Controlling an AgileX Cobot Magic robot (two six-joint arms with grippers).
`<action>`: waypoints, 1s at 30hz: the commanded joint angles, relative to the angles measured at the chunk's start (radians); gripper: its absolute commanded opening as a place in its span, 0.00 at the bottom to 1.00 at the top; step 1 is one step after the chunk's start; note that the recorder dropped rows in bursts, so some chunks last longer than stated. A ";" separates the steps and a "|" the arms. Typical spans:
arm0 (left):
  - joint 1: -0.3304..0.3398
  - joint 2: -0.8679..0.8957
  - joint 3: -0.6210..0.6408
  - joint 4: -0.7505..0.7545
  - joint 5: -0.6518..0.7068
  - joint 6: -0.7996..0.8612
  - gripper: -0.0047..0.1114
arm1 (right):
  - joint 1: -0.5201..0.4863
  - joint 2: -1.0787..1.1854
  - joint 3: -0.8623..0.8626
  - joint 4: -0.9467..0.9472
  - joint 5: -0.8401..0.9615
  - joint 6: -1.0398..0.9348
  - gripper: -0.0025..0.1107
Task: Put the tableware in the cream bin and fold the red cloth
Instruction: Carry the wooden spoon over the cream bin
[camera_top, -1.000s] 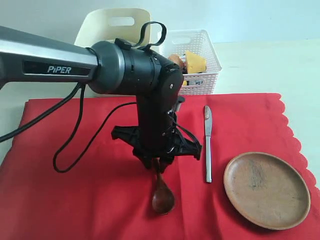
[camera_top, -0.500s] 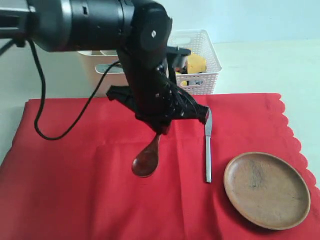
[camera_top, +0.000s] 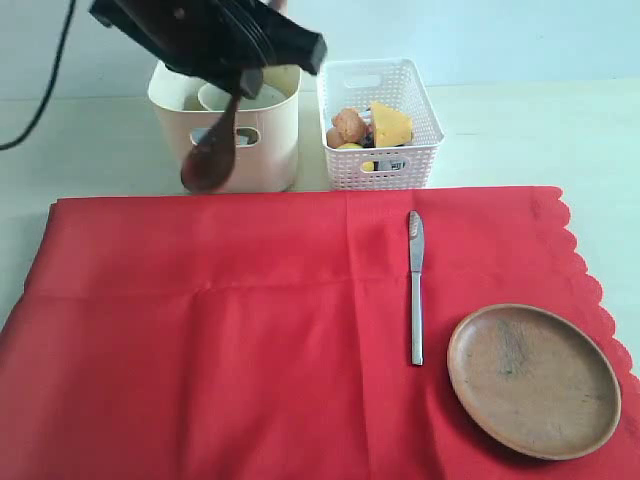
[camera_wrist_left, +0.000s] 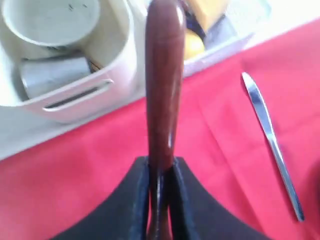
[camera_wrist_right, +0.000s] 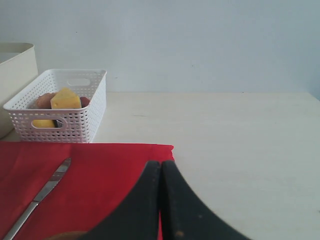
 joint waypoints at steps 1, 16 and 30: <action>0.103 -0.045 0.000 0.015 -0.070 0.036 0.04 | -0.004 -0.006 0.005 0.002 -0.012 -0.003 0.02; 0.406 -0.055 0.000 -0.035 -0.359 0.060 0.04 | -0.004 -0.006 0.005 0.002 -0.012 -0.003 0.02; 0.469 0.050 0.000 -0.129 -0.674 0.062 0.04 | -0.004 -0.006 0.005 0.002 -0.012 -0.003 0.02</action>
